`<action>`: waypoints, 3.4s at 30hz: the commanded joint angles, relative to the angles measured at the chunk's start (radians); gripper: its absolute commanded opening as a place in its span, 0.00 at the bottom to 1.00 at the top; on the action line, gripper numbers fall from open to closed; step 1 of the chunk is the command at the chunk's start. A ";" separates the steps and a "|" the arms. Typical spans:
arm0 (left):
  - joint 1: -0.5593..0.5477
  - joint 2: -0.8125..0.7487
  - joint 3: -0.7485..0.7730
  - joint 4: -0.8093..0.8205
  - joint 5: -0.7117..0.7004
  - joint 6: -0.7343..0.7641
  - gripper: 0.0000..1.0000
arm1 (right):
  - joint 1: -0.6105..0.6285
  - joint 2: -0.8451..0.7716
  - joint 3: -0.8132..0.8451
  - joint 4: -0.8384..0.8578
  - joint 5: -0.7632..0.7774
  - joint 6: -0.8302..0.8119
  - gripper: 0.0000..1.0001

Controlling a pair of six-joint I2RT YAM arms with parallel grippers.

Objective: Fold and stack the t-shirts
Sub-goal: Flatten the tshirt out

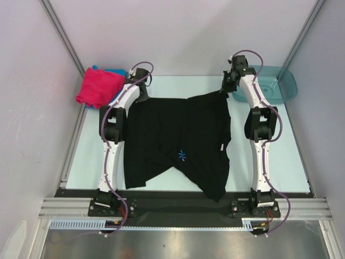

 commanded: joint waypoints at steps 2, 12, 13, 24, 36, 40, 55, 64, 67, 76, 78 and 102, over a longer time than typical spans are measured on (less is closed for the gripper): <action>-0.008 -0.014 0.040 -0.004 -0.001 0.009 0.01 | 0.000 0.005 0.006 0.018 -0.014 0.008 0.00; -0.008 -0.068 0.066 -0.002 -0.036 0.023 0.00 | 0.006 0.015 0.007 0.023 -0.026 0.010 0.00; -0.007 -0.088 0.075 -0.006 -0.042 0.027 0.00 | 0.008 0.015 0.006 0.019 -0.027 0.010 0.00; 0.003 -0.273 0.055 0.005 -0.093 0.029 0.00 | -0.018 -0.073 -0.045 0.064 -0.246 -0.015 0.00; 0.016 -0.430 -0.058 -0.006 -0.107 0.019 0.14 | -0.058 -0.140 -0.077 0.030 -0.204 -0.030 0.00; 0.019 -0.439 -0.055 0.001 -0.113 0.021 0.01 | -0.058 -0.136 -0.077 0.033 -0.208 -0.024 0.00; 0.019 -0.591 -0.205 -0.062 -0.052 0.018 0.00 | -0.038 -0.293 -0.281 0.022 -0.214 -0.050 0.00; 0.019 -0.857 -0.423 -0.134 -0.041 -0.007 0.00 | 0.023 -0.524 -0.528 -0.037 -0.132 -0.087 0.00; 0.019 -0.919 -0.494 -0.166 -0.029 -0.005 0.00 | 0.037 -0.574 -0.603 -0.074 -0.077 -0.077 0.00; 0.019 -1.140 -0.739 -0.286 0.109 -0.091 0.00 | 0.081 -0.633 -0.774 -0.235 0.055 -0.035 0.00; 0.018 -1.187 -0.805 -0.329 0.132 -0.112 0.00 | 0.095 -0.630 -0.789 -0.281 0.052 -0.021 0.00; 0.016 -1.047 -0.781 -0.362 0.142 -0.119 0.66 | 0.038 -0.490 -0.550 -0.309 0.279 0.088 0.54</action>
